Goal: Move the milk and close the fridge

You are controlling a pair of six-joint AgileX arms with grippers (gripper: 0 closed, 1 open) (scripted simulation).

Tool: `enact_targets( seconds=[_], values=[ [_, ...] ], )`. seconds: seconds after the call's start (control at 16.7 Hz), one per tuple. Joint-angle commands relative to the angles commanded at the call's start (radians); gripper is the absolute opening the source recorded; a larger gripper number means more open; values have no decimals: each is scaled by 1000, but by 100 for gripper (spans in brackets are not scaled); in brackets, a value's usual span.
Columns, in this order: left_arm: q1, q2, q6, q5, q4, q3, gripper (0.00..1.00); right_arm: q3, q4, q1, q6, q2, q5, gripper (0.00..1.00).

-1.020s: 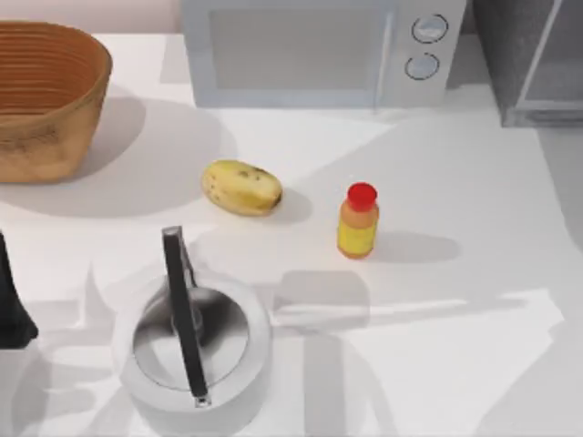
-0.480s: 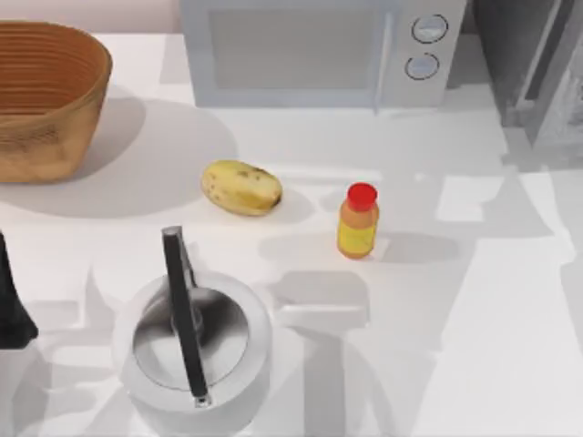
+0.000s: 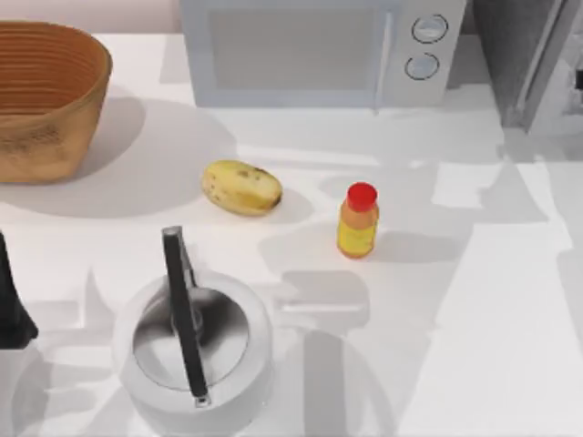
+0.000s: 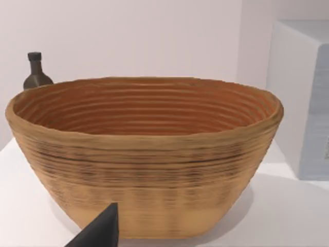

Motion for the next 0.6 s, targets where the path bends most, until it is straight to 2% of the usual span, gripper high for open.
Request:
enact_targets(
  seconds=[0.36, 0.6],
  values=[
    [0, 0, 0, 0, 0, 0, 100, 316, -59, 2, 1, 239, 3, 100],
    [0, 0, 0, 0, 0, 0, 100, 380, -71, 2, 2, 291, 4, 100]
  ],
)
